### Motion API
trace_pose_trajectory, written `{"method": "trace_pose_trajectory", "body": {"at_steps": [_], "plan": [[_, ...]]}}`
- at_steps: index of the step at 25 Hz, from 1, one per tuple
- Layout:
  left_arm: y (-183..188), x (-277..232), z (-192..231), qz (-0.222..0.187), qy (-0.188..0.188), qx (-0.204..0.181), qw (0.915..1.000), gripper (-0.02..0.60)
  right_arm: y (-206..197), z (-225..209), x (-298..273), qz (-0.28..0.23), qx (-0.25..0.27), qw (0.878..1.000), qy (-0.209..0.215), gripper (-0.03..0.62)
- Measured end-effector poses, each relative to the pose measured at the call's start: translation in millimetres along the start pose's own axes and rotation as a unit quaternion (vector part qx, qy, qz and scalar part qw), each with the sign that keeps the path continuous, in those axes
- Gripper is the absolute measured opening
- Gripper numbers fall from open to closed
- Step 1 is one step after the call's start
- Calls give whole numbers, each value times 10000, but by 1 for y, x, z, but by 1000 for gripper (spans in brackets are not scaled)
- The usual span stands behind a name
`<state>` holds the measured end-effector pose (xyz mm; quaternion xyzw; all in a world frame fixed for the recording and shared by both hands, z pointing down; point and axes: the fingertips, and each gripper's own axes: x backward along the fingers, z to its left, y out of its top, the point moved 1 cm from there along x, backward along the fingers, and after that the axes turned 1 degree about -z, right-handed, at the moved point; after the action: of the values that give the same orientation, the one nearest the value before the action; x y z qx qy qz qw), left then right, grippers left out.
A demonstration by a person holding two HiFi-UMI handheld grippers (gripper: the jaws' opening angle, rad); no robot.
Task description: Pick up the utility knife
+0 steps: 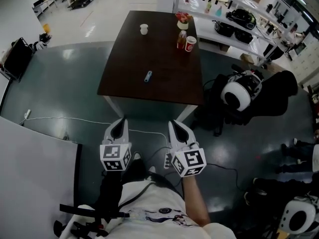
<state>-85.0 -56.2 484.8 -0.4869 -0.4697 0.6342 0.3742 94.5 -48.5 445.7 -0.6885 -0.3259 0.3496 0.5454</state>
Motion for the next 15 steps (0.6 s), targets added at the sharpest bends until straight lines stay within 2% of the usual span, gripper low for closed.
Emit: {"method": "trace_pose_trajectory", "body": {"at_steps": [7,15], "plan": [[-14,-49,14,459,-158,297,9984,-2,-6,-16,-40,202,35,9998,41,2],[-1,-139,43,654,-514,339,9960,-2,4,-51,-114,246,1,9993,-267,2]]}}
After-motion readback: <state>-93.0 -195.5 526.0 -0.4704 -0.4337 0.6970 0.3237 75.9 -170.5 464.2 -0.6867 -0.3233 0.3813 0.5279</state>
